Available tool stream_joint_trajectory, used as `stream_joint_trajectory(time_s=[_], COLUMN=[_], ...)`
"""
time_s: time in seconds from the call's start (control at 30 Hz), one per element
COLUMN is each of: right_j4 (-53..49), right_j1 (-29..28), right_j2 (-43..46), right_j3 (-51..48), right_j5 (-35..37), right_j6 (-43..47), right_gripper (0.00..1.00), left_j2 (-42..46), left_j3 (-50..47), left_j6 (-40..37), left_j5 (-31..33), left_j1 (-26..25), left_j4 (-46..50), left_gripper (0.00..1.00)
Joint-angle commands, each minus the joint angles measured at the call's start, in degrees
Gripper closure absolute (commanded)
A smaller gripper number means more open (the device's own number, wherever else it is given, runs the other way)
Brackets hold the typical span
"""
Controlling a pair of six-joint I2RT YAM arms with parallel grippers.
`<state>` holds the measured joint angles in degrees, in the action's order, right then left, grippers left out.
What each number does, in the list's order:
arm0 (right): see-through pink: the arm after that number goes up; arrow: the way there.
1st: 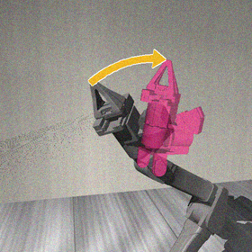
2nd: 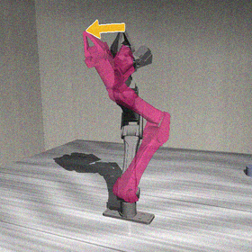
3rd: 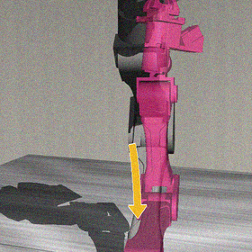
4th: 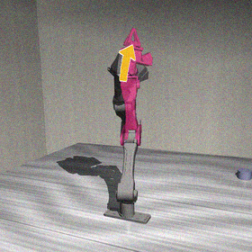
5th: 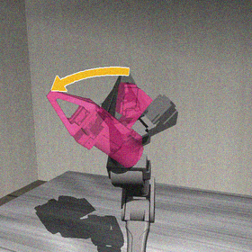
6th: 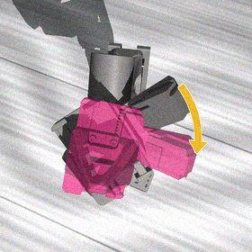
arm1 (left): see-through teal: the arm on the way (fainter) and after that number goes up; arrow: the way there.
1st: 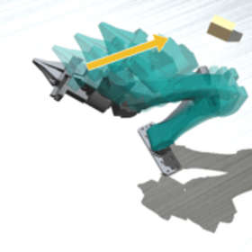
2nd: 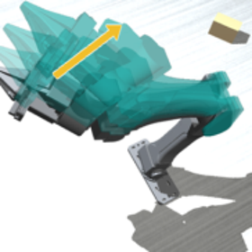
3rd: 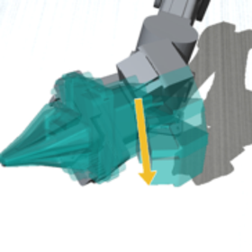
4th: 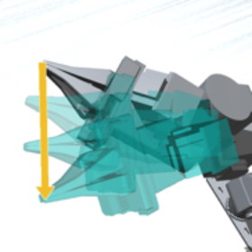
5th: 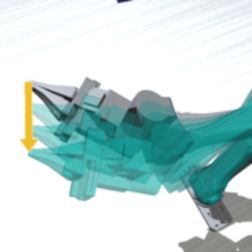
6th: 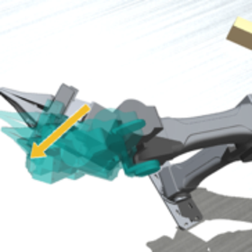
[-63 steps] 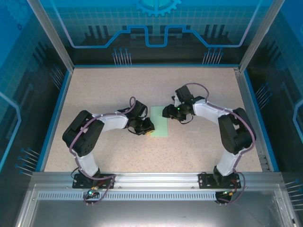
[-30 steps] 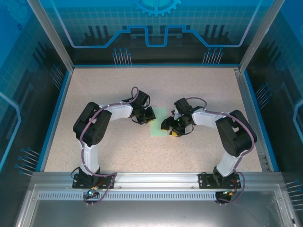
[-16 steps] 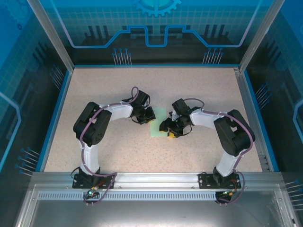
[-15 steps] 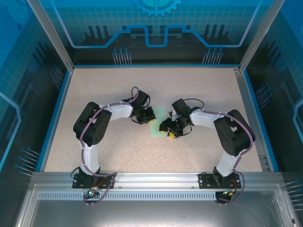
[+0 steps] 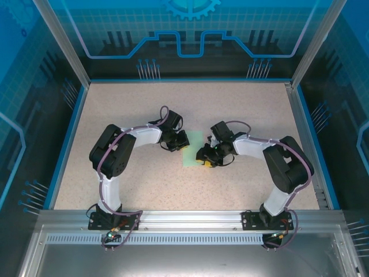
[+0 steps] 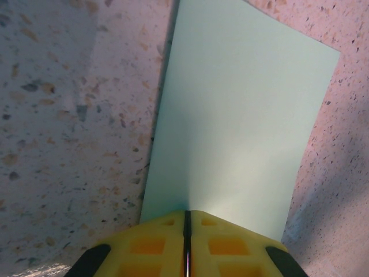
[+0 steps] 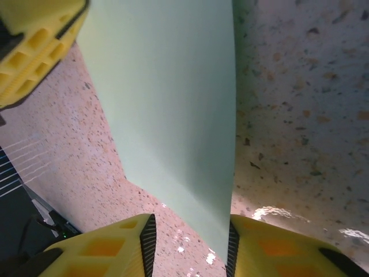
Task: Fold a paper plane with a square sheet of paper (pick it up from the middle)
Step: Third fold the triangle at the center of the table.
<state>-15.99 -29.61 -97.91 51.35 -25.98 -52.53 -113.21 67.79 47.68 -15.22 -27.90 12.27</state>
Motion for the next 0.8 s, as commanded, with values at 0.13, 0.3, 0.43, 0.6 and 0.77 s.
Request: stream_joint_trajectory(time_s=[0.13, 0.3, 0.43, 0.6, 0.77], right_j4=[0.14, 0.44, 1.39, 0.95, -4.34], right_j1=[0.24, 0.11, -0.11, -0.58, -0.89], right_j2=[2.28, -0.07, -1.90, -5.77, -9.21], right_j3=[-0.64, 1.84, 4.65, 8.62, 12.67], right_j5=[0.10, -1.07, -1.10, -0.77, 0.57], right_j6=[-1.80, -0.18, 0.80, 1.44, 3.04], right_gripper=[0.83, 0.93, 0.93, 0.93, 0.92], left_j2=[-1.75, -1.27, -1.05, -0.03, 4.53], left_j3=[-0.14, 0.39, 0.65, 1.20, 2.05], left_j6=[0.04, -0.56, -0.75, -1.25, -2.66], left_j5=[1.25, 0.20, -0.22, -2.35, -3.98], left_j1=[0.52, 0.48, 0.49, 0.47, 0.51], left_j4=[3.38, 3.37, 3.35, 2.85, 1.44], left_gripper=[0.90, 0.90, 0.90, 0.90, 0.87])
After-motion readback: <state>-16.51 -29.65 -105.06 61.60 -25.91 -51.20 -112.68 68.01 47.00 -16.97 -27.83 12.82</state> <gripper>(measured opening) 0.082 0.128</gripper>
